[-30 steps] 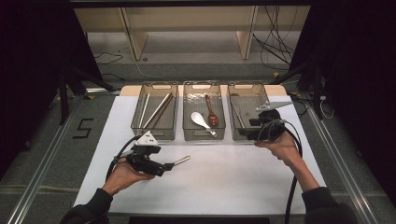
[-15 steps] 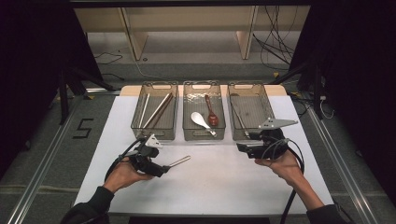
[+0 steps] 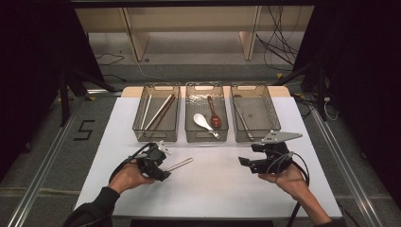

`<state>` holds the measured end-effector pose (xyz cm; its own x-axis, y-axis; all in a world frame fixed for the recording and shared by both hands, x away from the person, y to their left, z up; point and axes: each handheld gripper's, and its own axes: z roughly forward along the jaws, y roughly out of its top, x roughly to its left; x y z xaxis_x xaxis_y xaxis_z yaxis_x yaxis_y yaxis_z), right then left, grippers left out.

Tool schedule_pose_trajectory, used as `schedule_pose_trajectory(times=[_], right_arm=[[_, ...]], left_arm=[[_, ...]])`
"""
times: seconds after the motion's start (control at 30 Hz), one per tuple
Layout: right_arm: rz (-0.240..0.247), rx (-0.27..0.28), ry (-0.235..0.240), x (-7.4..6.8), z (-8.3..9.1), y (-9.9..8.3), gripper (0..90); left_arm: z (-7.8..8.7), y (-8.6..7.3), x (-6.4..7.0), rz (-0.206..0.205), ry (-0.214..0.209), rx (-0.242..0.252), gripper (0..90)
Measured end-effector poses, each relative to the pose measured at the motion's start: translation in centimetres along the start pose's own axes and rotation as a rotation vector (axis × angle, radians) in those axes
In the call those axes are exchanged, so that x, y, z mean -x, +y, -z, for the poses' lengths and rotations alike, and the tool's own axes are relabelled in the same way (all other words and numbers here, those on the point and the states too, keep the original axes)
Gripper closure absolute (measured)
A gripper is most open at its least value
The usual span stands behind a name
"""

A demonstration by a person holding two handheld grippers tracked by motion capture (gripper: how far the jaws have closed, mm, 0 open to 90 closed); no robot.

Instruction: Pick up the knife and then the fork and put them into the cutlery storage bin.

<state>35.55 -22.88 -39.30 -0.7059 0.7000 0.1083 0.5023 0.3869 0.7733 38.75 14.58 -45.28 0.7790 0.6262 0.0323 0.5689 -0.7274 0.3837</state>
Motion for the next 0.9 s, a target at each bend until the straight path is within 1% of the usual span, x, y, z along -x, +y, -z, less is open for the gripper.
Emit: schedule_pose_trajectory(times=[0.03,0.13,0.2,0.33,0.37,0.47,0.5,0.67,0.73,0.8,0.9], right_arm=[[0.002,0.001,0.000,-0.1,0.1,-0.1,30.2],[0.002,0.003,0.004,-0.3,0.2,-0.2,30.2],[0.001,0.002,0.007,-0.3,0.2,-0.2,30.2],[0.001,0.002,0.007,-0.4,0.1,-0.2,30.2],[0.001,0.002,0.007,-0.4,0.1,-0.2,30.3],[0.002,0.003,0.009,-0.4,0.1,-0.2,30.8],[0.004,0.004,0.009,-0.4,0.1,-0.2,30.9],[0.004,0.005,0.011,-0.4,0.1,-0.2,31.2],[0.005,0.005,0.013,-0.4,0.1,-0.2,31.2],[0.006,0.006,0.015,-0.4,0.1,-0.2,31.3],[0.006,0.005,0.014,-0.4,0.1,-0.2,31.4]], left_arm=[[-0.1,0.1,0.0,0.008,-0.001,-0.001,46.3],[-0.3,0.2,-0.2,0.011,-0.014,-0.033,50.5],[-0.5,0.2,-0.2,0.016,-0.017,-0.045,52.8],[-0.7,0.4,-0.3,0.011,-0.017,-0.058,57.0],[-0.7,0.5,-0.4,0.004,-0.014,-0.062,58.6],[-0.9,0.6,-0.4,0.018,-0.027,-0.070,62.5],[-1.0,0.6,-0.5,0.009,-0.030,-0.074,63.7],[-1.3,0.9,-0.4,-0.005,-0.034,-0.090,69.1],[-1.4,0.9,-0.3,-0.018,-0.039,-0.096,70.4],[-1.4,1.0,-0.4,-0.026,-0.040,-0.095,71.1],[-1.5,1.0,-0.2,-0.031,-0.046,-0.093,74.6]])
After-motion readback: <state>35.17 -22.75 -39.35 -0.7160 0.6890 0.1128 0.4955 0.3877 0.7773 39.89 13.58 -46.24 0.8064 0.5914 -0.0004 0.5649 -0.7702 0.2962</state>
